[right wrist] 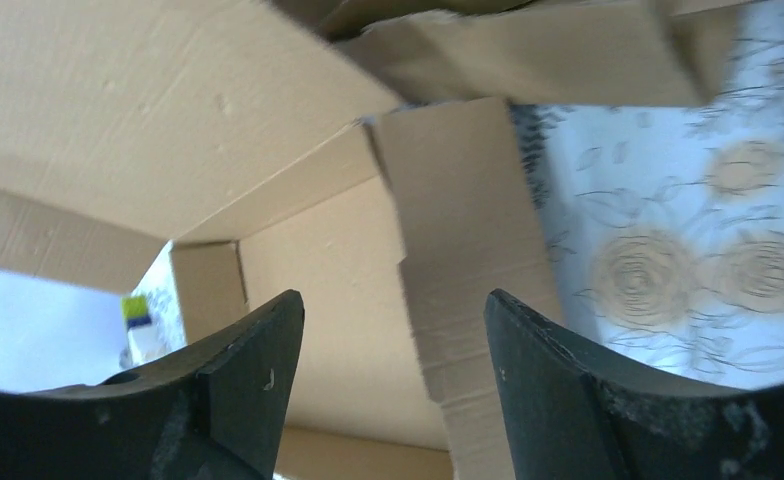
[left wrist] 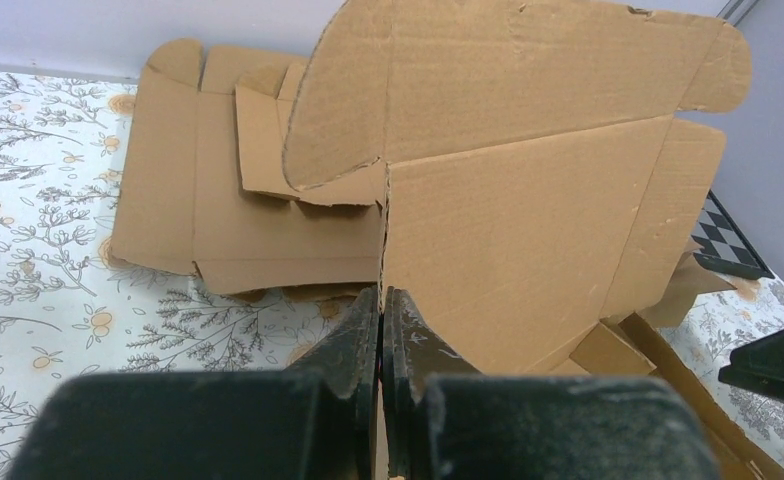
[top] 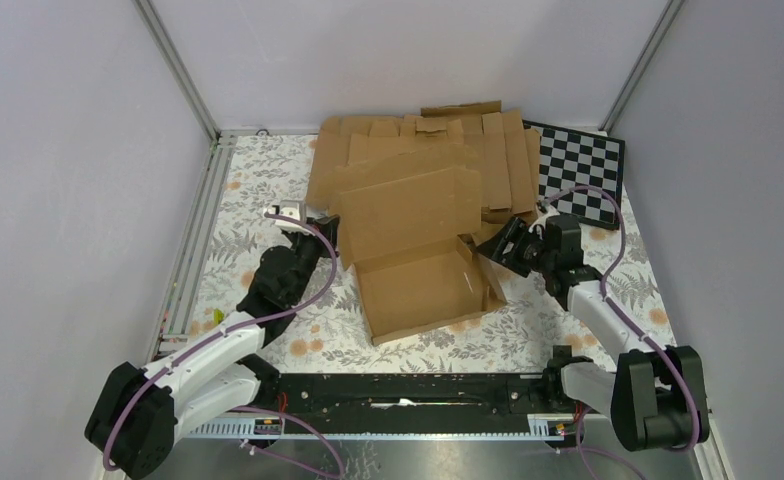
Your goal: Fold the paper box
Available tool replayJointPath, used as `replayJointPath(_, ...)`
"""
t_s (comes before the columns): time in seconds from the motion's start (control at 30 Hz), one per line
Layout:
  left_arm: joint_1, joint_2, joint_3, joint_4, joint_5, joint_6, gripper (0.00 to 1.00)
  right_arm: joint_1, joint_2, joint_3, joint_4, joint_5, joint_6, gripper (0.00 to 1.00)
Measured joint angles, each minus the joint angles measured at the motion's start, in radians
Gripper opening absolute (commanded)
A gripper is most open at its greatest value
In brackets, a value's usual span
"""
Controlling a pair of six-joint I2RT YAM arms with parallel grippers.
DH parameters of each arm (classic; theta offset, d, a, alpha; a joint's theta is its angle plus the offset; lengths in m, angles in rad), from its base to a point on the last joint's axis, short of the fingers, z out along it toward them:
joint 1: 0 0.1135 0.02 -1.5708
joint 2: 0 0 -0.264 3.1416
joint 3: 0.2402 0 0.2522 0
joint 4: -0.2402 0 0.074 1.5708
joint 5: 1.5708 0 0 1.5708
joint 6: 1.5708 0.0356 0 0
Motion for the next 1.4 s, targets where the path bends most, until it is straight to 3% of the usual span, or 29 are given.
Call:
replayJointPath(0.33, -0.004, -0.036, -0.032, 0.002, 0.002, 0.012, 0.00, -0.042, -0.057, -0.073, -0.056, 0.216, 0.008, 0.71)
replayJointPath(0.5, -0.007, -0.049, -0.037, 0.002, 0.004, 0.023, 0.00, -0.098, 0.045, -0.079, -0.019, 0.089, 0.014, 0.69)
replayJointPath(0.63, -0.009, -0.049, -0.037, 0.002, 0.006, 0.027, 0.00, -0.109, 0.122, -0.114, 0.083, -0.081, 0.071, 0.59)
replayJointPath(0.83, -0.011, -0.053, -0.037, 0.007, 0.008, 0.037, 0.00, -0.109, 0.129, -0.155, 0.169, -0.238, 0.154, 0.56)
replayJointPath(1.2, -0.021, -0.054, -0.037, 0.006, 0.010, 0.045, 0.00, -0.097, 0.104, -0.132, 0.076, -0.289, 0.080, 0.52)
replayJointPath(1.4, -0.027, -0.054, -0.037, 0.003, 0.009, 0.048, 0.00, 0.021, 0.104, -0.050, -0.033, -0.219, 0.027, 0.51)
